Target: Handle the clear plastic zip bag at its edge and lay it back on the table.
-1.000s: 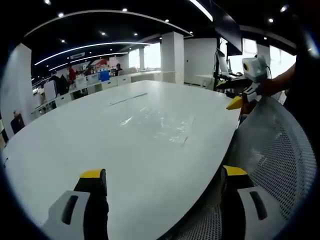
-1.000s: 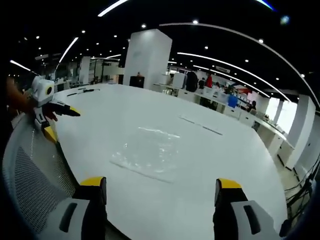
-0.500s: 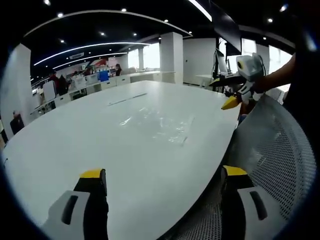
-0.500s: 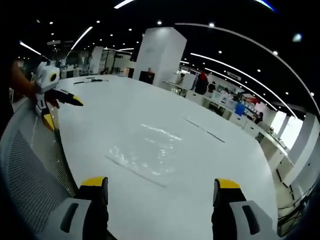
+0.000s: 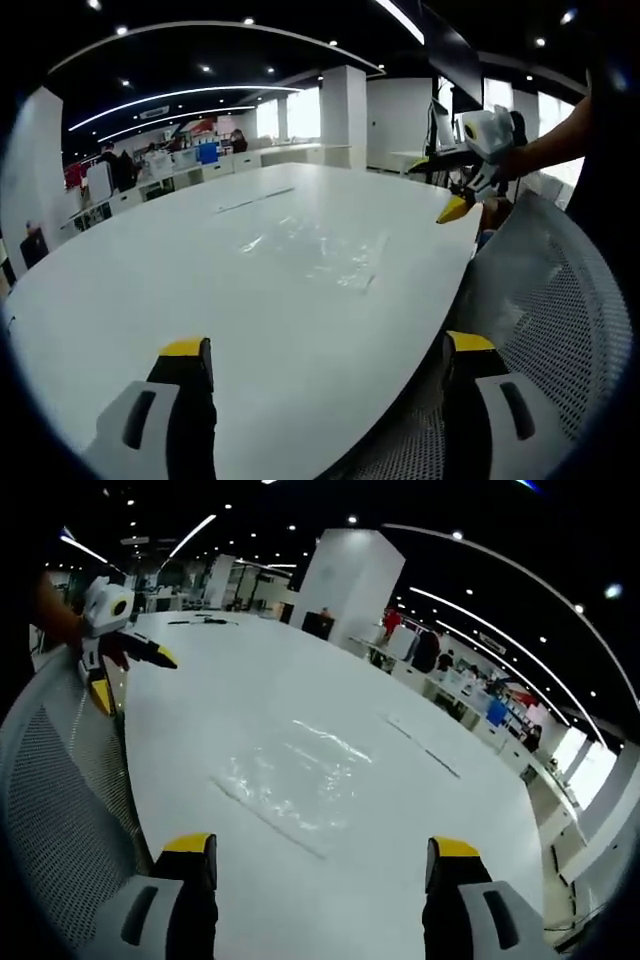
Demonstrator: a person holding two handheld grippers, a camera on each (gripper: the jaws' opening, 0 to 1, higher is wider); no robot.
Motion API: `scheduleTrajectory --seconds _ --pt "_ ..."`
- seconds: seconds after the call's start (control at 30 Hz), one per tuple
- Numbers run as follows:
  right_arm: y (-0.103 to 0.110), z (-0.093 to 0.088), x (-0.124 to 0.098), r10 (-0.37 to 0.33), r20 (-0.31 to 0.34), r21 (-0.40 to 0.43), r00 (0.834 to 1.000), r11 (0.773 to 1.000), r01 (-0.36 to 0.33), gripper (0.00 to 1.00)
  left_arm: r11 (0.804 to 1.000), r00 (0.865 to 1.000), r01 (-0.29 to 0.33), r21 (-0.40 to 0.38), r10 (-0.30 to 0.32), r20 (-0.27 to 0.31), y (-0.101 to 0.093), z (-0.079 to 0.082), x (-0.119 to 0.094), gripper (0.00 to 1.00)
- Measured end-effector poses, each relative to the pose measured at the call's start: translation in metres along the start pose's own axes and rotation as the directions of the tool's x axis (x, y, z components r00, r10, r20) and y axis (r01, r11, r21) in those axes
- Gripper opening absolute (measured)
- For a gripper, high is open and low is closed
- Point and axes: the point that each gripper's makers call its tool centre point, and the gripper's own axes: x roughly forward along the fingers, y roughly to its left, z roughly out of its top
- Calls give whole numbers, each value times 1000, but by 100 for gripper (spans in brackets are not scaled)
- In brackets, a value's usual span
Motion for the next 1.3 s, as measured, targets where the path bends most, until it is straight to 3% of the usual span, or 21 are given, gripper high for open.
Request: scheduleTrajectory --seconds 0.9,1.3 --pt "-11 -8 28 79 -80 -205 994 974 -94 82 1000 1000 4 4 -4 2 -3 3 -1 95" --pt "-16 -17 39 113 -133 -314 985 938 -150 79 1000 1000 3 2 -3 4 -2 3 -1 95"
